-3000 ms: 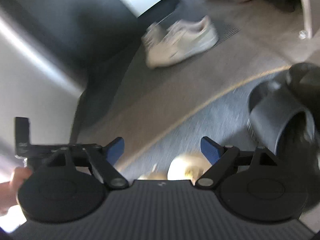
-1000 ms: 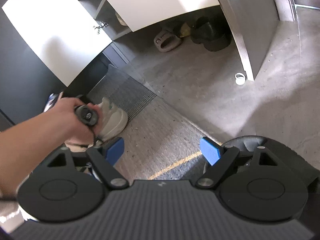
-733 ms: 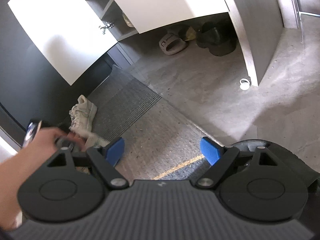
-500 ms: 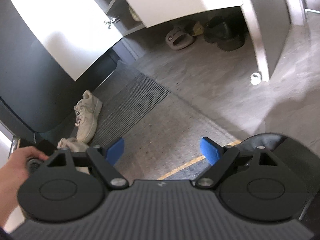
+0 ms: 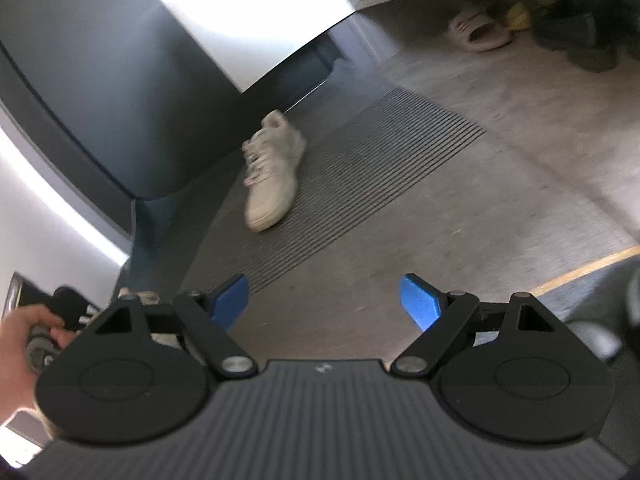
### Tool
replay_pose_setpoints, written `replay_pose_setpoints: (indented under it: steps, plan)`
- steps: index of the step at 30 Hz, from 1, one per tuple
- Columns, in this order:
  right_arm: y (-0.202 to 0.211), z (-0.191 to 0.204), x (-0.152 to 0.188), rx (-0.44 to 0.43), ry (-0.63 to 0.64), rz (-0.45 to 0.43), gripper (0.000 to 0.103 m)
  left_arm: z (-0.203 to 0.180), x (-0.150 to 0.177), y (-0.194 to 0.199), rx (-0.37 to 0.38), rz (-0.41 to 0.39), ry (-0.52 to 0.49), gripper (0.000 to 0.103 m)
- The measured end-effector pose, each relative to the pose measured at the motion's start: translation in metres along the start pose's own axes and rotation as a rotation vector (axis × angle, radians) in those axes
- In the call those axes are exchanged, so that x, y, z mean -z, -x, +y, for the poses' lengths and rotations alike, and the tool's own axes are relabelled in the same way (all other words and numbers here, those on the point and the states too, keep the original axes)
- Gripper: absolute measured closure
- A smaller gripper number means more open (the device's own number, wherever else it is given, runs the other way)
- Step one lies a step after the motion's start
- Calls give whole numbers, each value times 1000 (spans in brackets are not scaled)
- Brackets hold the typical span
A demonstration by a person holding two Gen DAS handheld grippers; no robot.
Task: Organize scattered shoes
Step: 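Carry the white sneaker with the left gripper, set it down, open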
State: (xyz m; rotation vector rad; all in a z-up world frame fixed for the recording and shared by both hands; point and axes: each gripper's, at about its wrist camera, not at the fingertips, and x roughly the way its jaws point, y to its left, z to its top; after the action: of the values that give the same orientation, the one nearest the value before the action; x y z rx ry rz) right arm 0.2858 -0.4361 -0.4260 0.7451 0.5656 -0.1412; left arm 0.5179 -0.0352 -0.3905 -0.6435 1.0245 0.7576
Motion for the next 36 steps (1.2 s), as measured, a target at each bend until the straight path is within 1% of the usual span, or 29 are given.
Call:
replay_pose_setpoints:
  steps: [1,2,4,6,9,11,13,14,17,18,20,21,22,23,24,25,26,27,29,30,31,33,35,36]
  plan:
    - [-2,3,2,-7,2,6,18,10,-10,-2,-27,-45,9,79]
    - [-3,7,5,-14,2,12,18,13,-15,-5,-41,-65,11,78]
    - [-5,11,9,-22,1,21,18,25,-26,-25,-78,-72,38,80]
    - [-4,12,14,-21,-4,28,18,28,-33,-44,-71,-87,80,81]
    - [4,12,20,-12,4,32,18,40,-29,-53,-26,-157,115,80]
    - [15,8,22,20,29,15,18,48,-22,-58,-3,-152,124,80]
    - [23,4,22,49,43,-3,18,57,-14,-64,16,-111,125,79]
    - [30,-1,23,79,34,-19,18,61,-12,-65,17,-101,125,79]
    - [55,-11,24,163,6,-69,18,60,-8,-64,16,-123,76,78]
    - [69,-12,24,189,4,-100,18,60,-9,-64,20,-126,54,77]
    - [97,-13,31,228,5,-162,18,60,-10,-61,31,-133,5,65]
    - [112,-13,35,250,3,-190,17,59,-9,-57,31,-148,-35,44]
    - [119,-15,38,260,-1,-197,17,58,-8,-51,27,-169,-84,26]
    - [130,-15,44,272,-4,-200,17,57,-6,-48,14,-187,-123,22]
    - [140,-15,50,285,-7,-202,17,55,1,-41,-21,-215,-192,22]
    - [145,-13,52,287,-4,-197,17,56,7,-32,-35,-230,-249,22]
    - [150,-10,54,289,-2,-192,17,61,10,-24,-18,-222,-266,22]
    - [161,1,55,256,37,-196,17,67,11,-16,6,-207,-270,22]
    - [175,22,53,221,137,-213,17,74,10,1,37,-173,-290,22]
    - [181,33,51,203,179,-224,17,75,8,14,52,-158,-328,22]
    - [185,39,49,193,193,-230,17,75,4,31,71,-139,-380,21]
    - [196,65,41,136,241,-234,17,73,-5,62,124,-127,-495,20]
    - [202,92,32,66,298,-221,17,69,-13,93,177,-148,-629,19]
    - [199,107,28,34,344,-196,17,72,-18,111,212,-179,-688,16]
